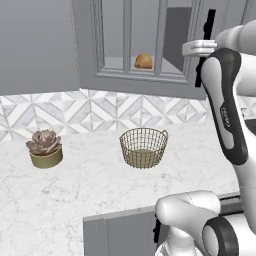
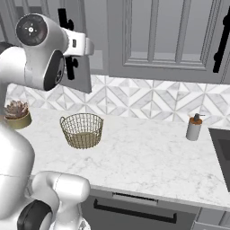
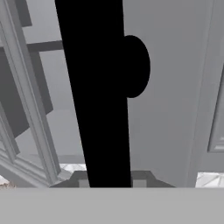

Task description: Open the cabinet, pick up the bread from the cabinet and place it in the basket. Then move the basket to the dining counter.

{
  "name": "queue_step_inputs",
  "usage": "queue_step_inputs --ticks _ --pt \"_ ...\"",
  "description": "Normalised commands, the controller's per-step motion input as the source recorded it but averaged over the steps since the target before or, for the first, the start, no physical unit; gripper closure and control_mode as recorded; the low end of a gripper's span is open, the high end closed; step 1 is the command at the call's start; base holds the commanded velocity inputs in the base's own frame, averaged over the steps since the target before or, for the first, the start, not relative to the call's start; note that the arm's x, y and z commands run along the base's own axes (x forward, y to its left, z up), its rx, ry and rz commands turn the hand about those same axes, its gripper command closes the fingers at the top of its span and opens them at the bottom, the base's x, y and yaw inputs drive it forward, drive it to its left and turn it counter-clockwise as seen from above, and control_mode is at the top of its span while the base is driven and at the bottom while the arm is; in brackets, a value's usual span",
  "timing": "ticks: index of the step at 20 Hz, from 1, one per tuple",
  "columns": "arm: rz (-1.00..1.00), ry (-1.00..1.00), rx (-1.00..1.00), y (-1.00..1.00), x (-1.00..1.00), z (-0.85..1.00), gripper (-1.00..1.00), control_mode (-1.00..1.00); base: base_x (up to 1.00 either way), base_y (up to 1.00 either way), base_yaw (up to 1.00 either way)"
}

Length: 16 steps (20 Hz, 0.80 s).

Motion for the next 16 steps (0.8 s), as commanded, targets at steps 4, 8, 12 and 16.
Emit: queue_step_inputs --ticks 4,8,12,16 --pt "0.0 0.0 0.0 0.28 -0.74 0.0 1.0 -1.0 0.0 0.0 0.0" --pt "0.0 0.0 0.0 0.32 -0.67 0.0 1.0 -1.0 0.0 0.0 0.0" --pt "0.0 0.0 0.0 0.34 -0.59 0.0 1.0 -1.0 0.0 0.0 0.0" --pt "0.0 0.0 0.0 0.37 -0.47 0.0 1.0 -1.0 0.0 0.0 0.0"
